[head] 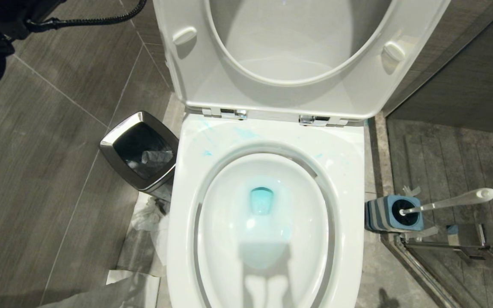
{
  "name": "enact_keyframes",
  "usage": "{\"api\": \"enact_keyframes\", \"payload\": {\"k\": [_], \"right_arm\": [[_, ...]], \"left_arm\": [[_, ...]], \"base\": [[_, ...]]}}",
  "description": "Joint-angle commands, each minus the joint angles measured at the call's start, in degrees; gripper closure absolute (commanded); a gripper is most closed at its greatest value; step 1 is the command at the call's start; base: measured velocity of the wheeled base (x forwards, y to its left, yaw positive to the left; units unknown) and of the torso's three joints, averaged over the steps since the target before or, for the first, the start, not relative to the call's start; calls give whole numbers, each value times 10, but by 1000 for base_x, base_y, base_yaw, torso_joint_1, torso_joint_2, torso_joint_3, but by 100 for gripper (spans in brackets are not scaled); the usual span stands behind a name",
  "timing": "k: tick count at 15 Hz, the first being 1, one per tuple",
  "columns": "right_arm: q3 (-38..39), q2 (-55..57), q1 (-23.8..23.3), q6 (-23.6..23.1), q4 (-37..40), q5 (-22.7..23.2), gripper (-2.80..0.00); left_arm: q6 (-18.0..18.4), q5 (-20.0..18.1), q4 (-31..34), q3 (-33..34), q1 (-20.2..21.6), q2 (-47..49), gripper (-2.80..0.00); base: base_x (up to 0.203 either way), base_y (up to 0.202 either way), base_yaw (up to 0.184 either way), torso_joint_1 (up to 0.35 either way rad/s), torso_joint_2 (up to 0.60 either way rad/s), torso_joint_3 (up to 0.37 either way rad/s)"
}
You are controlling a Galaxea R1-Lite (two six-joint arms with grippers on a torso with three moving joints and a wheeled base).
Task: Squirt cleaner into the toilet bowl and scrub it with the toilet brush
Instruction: Flush the toilet
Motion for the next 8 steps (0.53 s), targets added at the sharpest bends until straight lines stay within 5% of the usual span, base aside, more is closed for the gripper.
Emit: {"api": "enact_keyframes", "payload": {"k": [1,8], "right_arm": [[7,0,0,0,0,0,0],[7,0,0,0,0,0,0]], "left_arm": [[0,0,-1,5,-3,7,0],[16,1,-17,5,-14,63,0]], "base": [[0,0,0,0,0,0],[0,0,0,0,0,0]]}}
